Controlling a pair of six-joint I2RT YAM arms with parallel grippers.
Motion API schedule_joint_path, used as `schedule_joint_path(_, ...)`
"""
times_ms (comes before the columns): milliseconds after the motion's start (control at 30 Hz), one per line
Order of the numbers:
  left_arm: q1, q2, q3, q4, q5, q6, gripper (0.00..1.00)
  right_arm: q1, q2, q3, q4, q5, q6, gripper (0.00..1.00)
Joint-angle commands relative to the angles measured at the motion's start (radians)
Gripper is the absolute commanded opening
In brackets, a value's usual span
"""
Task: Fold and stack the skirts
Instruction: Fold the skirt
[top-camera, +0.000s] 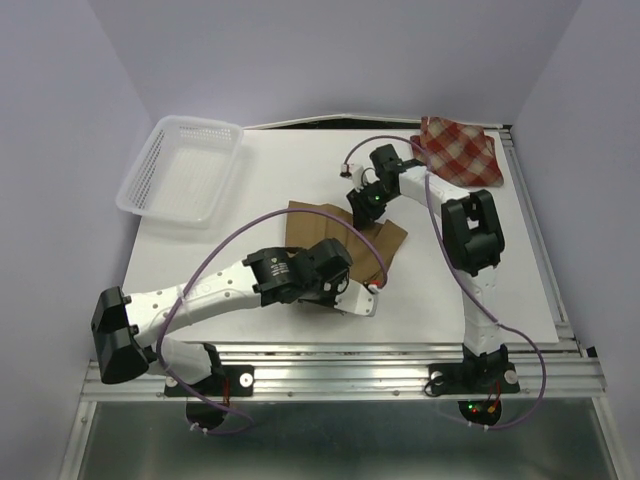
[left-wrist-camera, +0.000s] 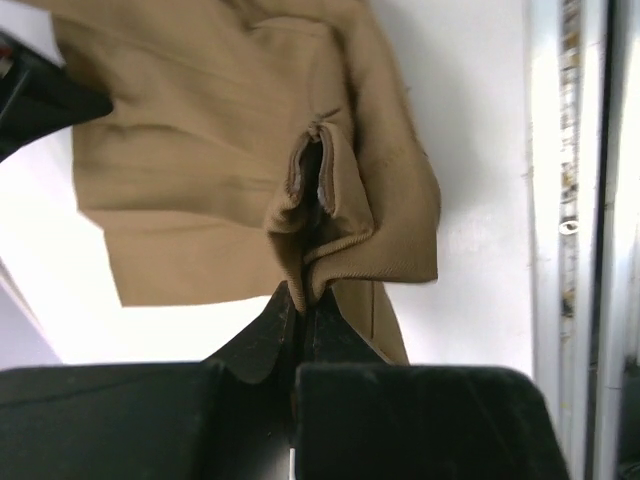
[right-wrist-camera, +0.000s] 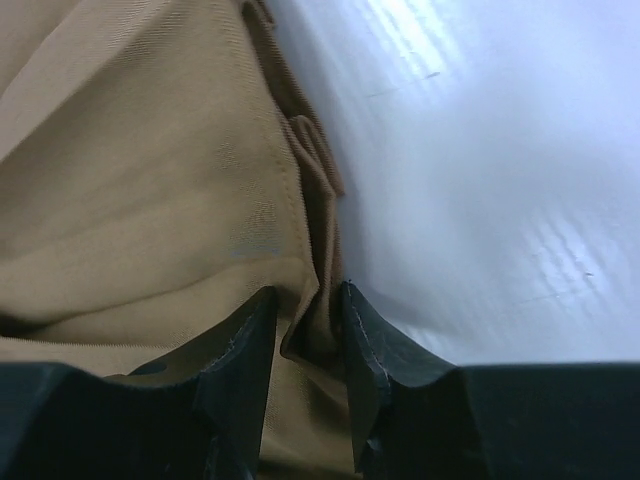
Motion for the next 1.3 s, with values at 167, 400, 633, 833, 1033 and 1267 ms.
schedule_joint_path(167,0.216,0.059,0.092,0.175,-0.136,0.201,0.0,0.061,-0.057,-0.137,-0.009,-0.026,-0.043,0.37)
schedule_joint_path(400,0.233,0.04,-0.026,0.496,-0.177,0.41,0.0,0.07,-0.054,-0.136,-0.009,-0.041,-0.03,0.36)
schedule_joint_path(633,0.262,0.037,-0.114,0.706,-0.099,0.551,0.0,0.07,-0.056,-0.14,-0.007,-0.038,-0.014,0.37)
schedule_joint_path(833,0.27,0.05,-0.172,0.715,-0.061,0.6,0.0,0.02,-0.106,-0.07,-0.014,-0.018,0.049,0.54)
schedule_joint_path(1033,0.294,0.05,-0.207,0.737,-0.019,0.62,0.0,-0.011,-0.108,0.044,-0.067,-0.011,0.068,0.57)
schedule_joint_path(1267,0.305,0.027,-0.212,0.737,0.024,0.673,0.0,-0.011,-0.018,0.133,-0.086,-0.014,0.1,0.5)
